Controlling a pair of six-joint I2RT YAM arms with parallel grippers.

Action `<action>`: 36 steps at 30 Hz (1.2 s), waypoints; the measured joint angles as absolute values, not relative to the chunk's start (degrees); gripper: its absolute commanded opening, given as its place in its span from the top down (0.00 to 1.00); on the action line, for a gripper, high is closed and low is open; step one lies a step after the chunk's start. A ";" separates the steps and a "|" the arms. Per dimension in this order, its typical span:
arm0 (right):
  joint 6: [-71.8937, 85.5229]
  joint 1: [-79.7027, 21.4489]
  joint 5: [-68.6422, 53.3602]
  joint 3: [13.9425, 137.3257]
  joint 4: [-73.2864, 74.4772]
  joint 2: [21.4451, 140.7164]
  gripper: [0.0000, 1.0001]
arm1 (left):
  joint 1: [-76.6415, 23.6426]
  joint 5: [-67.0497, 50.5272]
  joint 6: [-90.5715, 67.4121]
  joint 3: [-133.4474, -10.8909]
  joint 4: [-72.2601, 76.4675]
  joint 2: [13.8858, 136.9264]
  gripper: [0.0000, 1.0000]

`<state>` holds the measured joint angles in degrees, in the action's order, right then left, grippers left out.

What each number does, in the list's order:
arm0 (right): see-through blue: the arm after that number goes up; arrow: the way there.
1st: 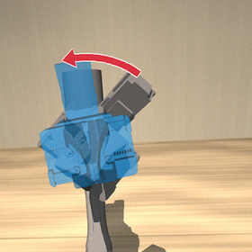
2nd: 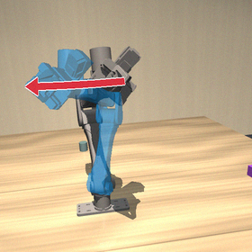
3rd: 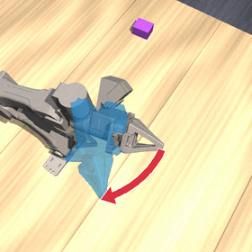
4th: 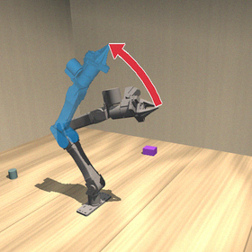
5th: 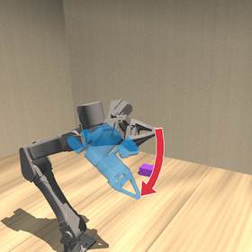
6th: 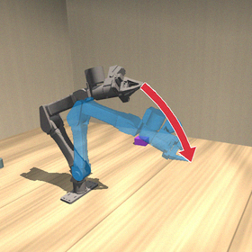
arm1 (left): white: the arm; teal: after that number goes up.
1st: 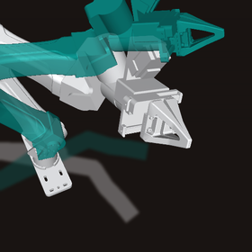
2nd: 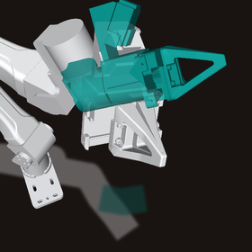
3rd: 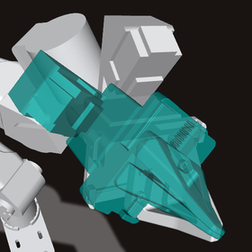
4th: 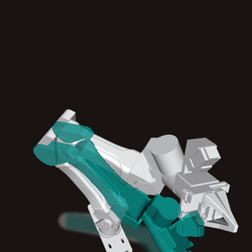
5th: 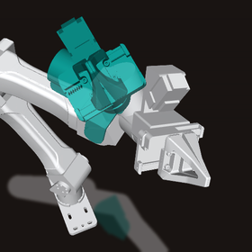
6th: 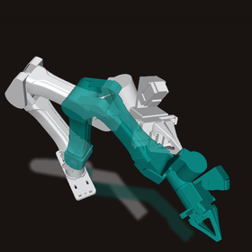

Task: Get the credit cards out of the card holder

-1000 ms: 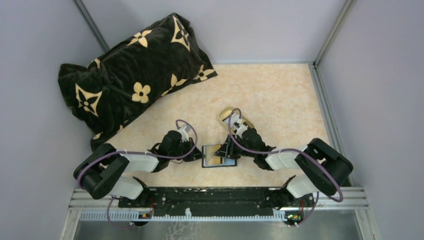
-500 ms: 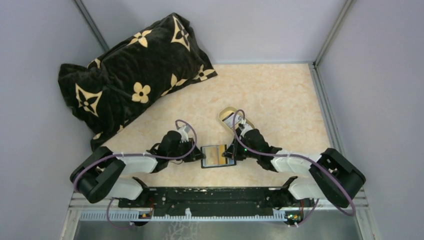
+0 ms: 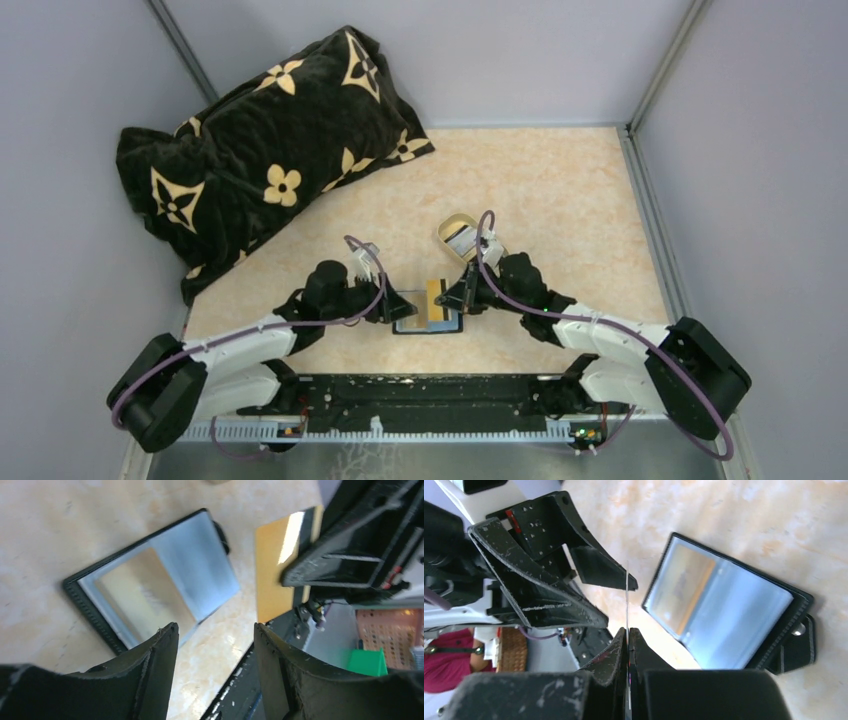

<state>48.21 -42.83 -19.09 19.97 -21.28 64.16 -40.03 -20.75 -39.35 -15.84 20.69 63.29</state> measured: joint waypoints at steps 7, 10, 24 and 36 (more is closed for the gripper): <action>50.65 -42.83 -23.42 19.86 -29.54 64.12 1.00 | -40.12 -29.65 -39.57 -13.78 28.82 59.27 0.43; 51.79 -42.83 -24.93 19.49 -33.30 64.12 1.00 | -40.14 -32.86 -40.86 -12.64 33.56 59.24 0.46; 55.72 -43.11 -27.14 17.21 -41.17 65.12 1.00 | -40.16 -37.21 -44.60 -11.33 45.78 61.67 0.79; 56.38 -43.11 -26.52 16.10 -42.50 64.45 1.00 | -40.14 -38.50 -46.52 -11.29 48.29 63.68 1.00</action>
